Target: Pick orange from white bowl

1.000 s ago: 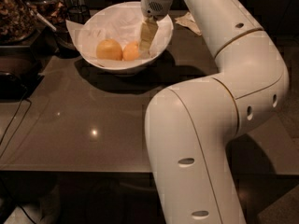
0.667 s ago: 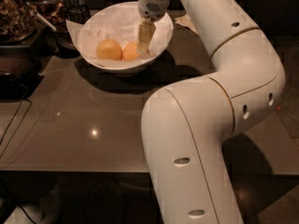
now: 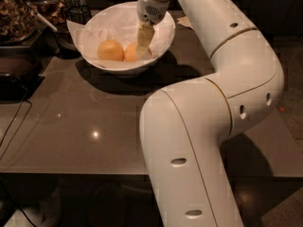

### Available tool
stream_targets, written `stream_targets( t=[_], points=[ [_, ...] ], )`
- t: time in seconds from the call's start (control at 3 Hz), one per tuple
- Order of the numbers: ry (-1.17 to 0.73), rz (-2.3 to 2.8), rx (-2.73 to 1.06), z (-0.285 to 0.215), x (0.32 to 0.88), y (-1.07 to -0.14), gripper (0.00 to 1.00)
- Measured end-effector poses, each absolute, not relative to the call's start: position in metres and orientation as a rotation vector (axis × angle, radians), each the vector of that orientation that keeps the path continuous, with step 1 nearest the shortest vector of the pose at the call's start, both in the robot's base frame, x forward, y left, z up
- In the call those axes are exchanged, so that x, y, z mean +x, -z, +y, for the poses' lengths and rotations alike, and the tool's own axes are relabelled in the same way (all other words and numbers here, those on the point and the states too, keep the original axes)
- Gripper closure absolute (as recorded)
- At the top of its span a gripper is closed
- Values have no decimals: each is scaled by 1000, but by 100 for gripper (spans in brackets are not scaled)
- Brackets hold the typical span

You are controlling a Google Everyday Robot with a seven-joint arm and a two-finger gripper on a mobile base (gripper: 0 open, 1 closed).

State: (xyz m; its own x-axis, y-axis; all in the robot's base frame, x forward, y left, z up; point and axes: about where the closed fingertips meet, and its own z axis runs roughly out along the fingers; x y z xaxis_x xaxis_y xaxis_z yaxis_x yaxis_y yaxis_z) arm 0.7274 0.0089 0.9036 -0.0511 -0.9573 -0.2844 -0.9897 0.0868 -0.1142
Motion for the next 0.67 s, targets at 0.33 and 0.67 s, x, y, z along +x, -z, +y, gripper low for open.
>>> stream_targets(
  t=[0.33,0.67],
  points=[
    [-207,2086,-1942,11,726,-895,28],
    [-261,2083,-1940,13,725,-886,27]
  ],
)
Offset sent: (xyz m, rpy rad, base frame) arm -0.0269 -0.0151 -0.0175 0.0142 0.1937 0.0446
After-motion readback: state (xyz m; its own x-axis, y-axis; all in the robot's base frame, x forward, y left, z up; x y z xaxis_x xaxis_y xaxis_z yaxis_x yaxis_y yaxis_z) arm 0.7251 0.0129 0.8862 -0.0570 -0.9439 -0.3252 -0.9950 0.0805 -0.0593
